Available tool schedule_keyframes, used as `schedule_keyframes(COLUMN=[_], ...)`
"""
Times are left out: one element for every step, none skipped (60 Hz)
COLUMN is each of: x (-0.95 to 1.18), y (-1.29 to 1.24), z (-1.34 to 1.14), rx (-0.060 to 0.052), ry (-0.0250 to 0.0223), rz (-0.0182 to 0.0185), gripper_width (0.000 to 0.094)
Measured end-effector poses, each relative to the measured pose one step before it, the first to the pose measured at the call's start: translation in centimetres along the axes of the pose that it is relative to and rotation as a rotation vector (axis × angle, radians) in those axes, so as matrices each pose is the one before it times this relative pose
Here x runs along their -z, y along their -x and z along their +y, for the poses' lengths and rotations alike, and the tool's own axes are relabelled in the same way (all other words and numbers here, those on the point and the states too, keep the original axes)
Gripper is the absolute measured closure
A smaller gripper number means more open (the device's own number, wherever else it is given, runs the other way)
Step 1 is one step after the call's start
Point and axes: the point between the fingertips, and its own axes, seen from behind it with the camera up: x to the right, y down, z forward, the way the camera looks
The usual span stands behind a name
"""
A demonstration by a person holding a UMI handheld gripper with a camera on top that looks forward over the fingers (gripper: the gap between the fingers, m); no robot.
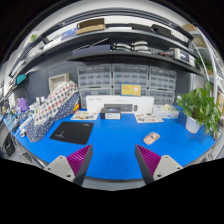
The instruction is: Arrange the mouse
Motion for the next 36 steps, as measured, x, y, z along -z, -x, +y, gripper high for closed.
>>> schedule_keyframes(x=[0.008, 0.000, -0.037, -0.057, -0.087, 0.084, -0.172, -0.144, -0.107, -0.110, -0.100, -0.127, -0.158, -0.176, -0.190, -0.207, -0.198, -0.239, -0.241, -0.302, -0.297, -0.357, -0.384, -0.445, -0.470, -0.480, -0.516, -0.553, -0.544, -0.582, -0.574, -0.592, -0.607, -0.623, -0.606, -0.646], y=[-0.255, -0.144, -0.159, -0.199, -0.243, -0.143, -0.319, -0.321, -0.369, -0.388, -0.402, -0.455, -0.456, -0.455, -0.476, -0.501, -0.508, -0.529, -0.587, -0.611, -0.514, -0.531, -0.525, -0.537, -0.481, -0.513, -0.472, -0.453, -0.412, -0.405, -0.364, -0.362, -0.337, -0.337, -0.292, -0.269], z=[0.405, 0.412, 0.452, 0.448, 0.485, 0.259, 0.619, 0.504, 0.495, 0.482, 0.480, 0.504, 0.470, 0.404, 0.366, 0.373, 0.331, 0.344, 0.306, 0.215, 0.230, 0.141, 0.092, 0.036, 0.025, -0.040, -0.065, -0.028, -0.063, -0.127, -0.159, -0.177, -0.216, -0.220, -0.241, -0.273], rx=[-0.0004, -0.0004, 0.0001, -0.0004, 0.0000, -0.0008, -0.0004, -0.0008, -0.0007, -0.0016, -0.0016, -0.0011, -0.0012, -0.0010, -0.0018, -0.0025, -0.0027, -0.0025, -0.0021, -0.0026, -0.0025, -0.0022, -0.0017, -0.0011, -0.0003, 0.0004, 0.0007, 0.0009, 0.0007, -0.0001, -0.0013, -0.0011, -0.0014, -0.0017, -0.0021, -0.0023], ry=[0.00807, 0.00677, 0.00567, 0.00543, 0.00471, 0.00601, 0.00331, 0.00294, 0.00391, 0.00533, 0.00723, 0.00798, 0.00777, 0.00658, 0.00586, 0.00556, 0.00628, 0.00669, 0.00732, 0.00702, 0.00530, 0.00504, 0.00414, 0.00311, 0.00227, 0.00269, 0.00330, 0.00360, 0.00386, 0.00320, 0.00250, 0.00236, 0.00232, 0.00252, 0.00240, 0.00200], rz=[0.00033, 0.00070, 0.00071, 0.00171, 0.00235, 0.00439, 0.00325, 0.00364, 0.00442, 0.00487, 0.00510, 0.00513, 0.00543, 0.00522, 0.00523, 0.00591, 0.00717, 0.00828, 0.00747, 0.00680, 0.00654, 0.00578, 0.00561, 0.00557, 0.00576, 0.00558, 0.00506, 0.00414, 0.00373, 0.00340, 0.00314, 0.00233, 0.00196, 0.00181, 0.00155, 0.00092], gripper_width=[0.0072, 0.0069, 0.0072, 0.0073, 0.0072, 0.0073, 0.0072, 0.0073, 0.0073, 0.0072, 0.0073, 0.0074, 0.0072, 0.0072, 0.0073, 0.0074, 0.0074, 0.0074, 0.0073, 0.0074, 0.0073, 0.0072, 0.0071, 0.0072, 0.0072, 0.0071, 0.0071, 0.0072, 0.0073, 0.0071, 0.0073, 0.0074, 0.0073, 0.0075, 0.0074, 0.0072])
